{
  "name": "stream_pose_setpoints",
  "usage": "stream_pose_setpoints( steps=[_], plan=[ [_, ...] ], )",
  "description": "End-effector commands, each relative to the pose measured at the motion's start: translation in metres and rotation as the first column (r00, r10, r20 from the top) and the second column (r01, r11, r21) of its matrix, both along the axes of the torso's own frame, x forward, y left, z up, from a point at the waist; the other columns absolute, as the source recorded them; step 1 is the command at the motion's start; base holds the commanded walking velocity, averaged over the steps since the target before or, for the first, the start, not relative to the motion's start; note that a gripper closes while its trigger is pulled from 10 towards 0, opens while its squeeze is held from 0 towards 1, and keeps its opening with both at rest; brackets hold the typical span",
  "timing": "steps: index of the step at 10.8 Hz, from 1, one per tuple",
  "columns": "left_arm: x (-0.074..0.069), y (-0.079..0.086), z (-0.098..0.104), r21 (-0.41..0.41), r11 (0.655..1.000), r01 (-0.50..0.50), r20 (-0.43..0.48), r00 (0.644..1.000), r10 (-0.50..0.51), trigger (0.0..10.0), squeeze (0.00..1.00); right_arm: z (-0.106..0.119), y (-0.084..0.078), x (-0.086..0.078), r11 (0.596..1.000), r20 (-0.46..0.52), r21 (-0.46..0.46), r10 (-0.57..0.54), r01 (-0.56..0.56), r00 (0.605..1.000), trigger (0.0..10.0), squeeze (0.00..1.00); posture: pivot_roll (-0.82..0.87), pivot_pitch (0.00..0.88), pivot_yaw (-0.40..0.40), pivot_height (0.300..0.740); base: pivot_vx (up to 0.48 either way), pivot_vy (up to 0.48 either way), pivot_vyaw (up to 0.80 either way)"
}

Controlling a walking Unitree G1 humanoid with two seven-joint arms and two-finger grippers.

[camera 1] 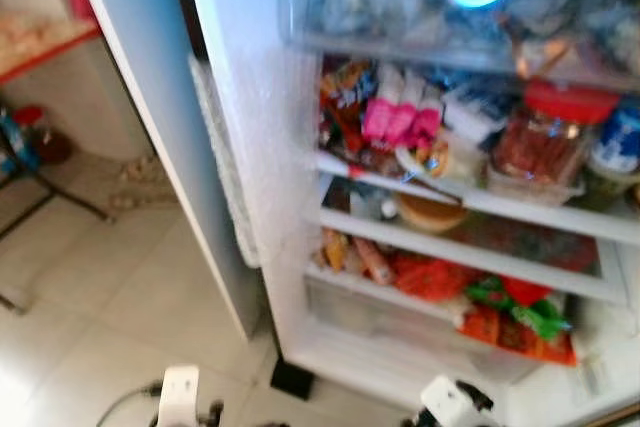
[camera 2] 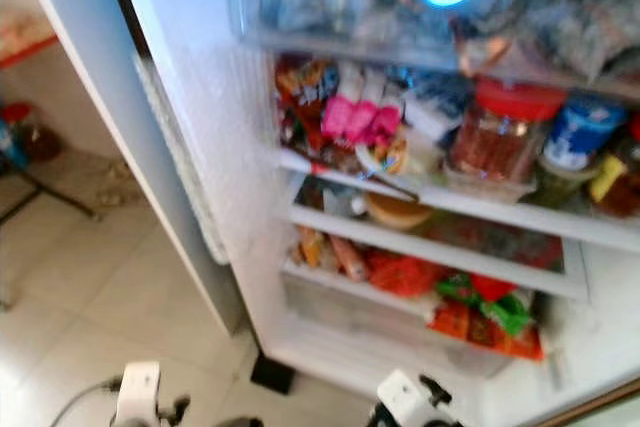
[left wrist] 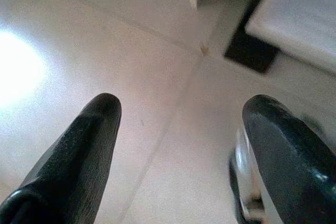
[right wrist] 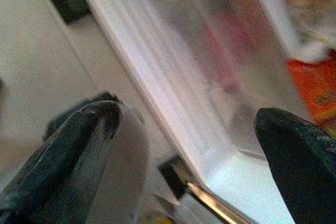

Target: Restocking fridge

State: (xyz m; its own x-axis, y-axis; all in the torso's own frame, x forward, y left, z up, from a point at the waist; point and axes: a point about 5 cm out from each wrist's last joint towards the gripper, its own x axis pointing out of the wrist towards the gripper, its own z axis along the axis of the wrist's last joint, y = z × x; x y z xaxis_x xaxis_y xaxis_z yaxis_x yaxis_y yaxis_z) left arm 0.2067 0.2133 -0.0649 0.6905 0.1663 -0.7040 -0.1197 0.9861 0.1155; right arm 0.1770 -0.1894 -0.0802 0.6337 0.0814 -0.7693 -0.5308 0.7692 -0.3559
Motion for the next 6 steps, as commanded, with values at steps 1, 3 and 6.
stream_pose_setpoints(
  steps=[1, 3, 6],
  plan=[
    [-0.006, -0.0052, -0.0047, -0.011, 1.0, 0.003, -0.027, 1.0, -0.003, 10.0, 0.0, -0.0314, 0.0019, -0.0758, 0.998, -0.311, -0.027, 0.043, -0.055, 0.949, 10.0, 0.0, -0.1, 0.104, 0.087, 0.618, 0.0, 0.458, 0.0],
    [-0.0064, -0.0056, -0.005, -0.011, 1.0, 0.004, -0.028, 1.0, -0.004, 10.0, 0.0, -0.0314, 0.0018, -0.0761, 0.999, -0.31, -0.024, 0.035, -0.045, 0.95, 10.0, 0.0, -0.1, 0.104, 0.086, 0.618, 0.0, 0.461, 0.0],
    [-0.0066, -0.0057, -0.0051, -0.011, 1.0, 0.004, -0.029, 1.0, -0.004, 10.0, 0.0, -0.0315, 0.0015, -0.0763, 0.999, -0.309, -0.022, 0.024, -0.032, 0.951, 10.0, 0.0, -0.1, 0.104, 0.086, 0.618, 0.0, 0.461, 0.0]
  ],
)
